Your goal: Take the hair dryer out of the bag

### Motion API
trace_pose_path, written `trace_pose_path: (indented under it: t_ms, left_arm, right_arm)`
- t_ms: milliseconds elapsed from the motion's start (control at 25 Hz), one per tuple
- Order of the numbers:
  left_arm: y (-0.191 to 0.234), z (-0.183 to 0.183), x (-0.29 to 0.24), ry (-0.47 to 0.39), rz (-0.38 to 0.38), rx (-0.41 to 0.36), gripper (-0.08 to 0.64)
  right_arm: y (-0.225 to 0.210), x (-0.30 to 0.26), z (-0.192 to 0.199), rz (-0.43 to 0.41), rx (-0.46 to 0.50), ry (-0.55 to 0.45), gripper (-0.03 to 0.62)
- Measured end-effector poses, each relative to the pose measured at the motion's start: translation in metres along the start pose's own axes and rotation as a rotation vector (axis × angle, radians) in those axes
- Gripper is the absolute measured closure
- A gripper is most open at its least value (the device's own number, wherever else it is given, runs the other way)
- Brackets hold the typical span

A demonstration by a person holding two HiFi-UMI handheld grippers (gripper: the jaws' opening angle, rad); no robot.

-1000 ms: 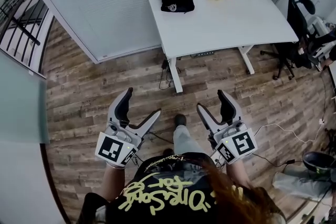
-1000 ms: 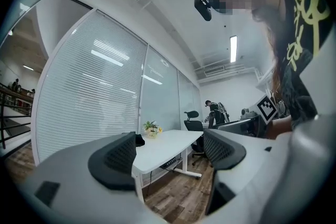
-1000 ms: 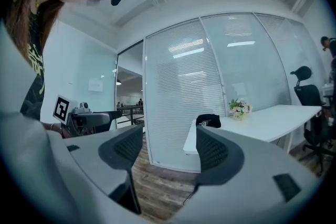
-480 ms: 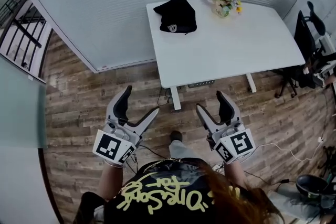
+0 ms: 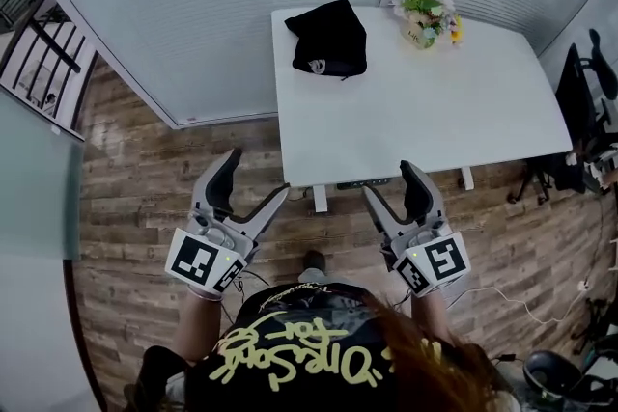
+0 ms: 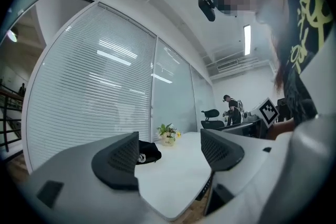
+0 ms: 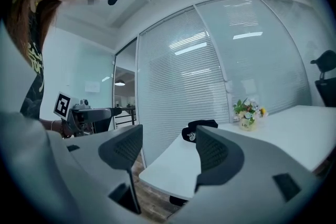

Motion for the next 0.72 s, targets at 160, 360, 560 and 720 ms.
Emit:
trace_pose_path:
  t_ms: [160,360,560,720]
  left_arm:
    - [0.001,0.0,-0.015,0.023,-0.01,-0.032,0.198]
    - [0.009,0.009,-0.008,0.043,-0.036,0.001,0.206]
    - [0.016,0.014,-0.013,0.035,-0.055,0.016,0.227]
    - [0.014,0.014,-0.025,0.034,-0.027,0.002,0.233]
  right_arm:
    - [-0.012,-0.015,0.003,-0.023,-0.007,0.005,0.291]
    - [-0.011,-0.024,0.013,-0.048,-0.026,0.019,0.291]
    - [-0.018,-0.03,0.014,-0.057,-0.055,0.043,0.291]
    - [-0.024,-0.03,0.009,-0.052,-0.074,0.035,0.291]
Point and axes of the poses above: the fingertips, and each gripper's own axes: x backward along the fingers, y to its left, z out of its underside, the point moved 7 cm from there along x, backward along the fingers, and after that the axes turned 11 degrees about z, right-handed, at the moved point
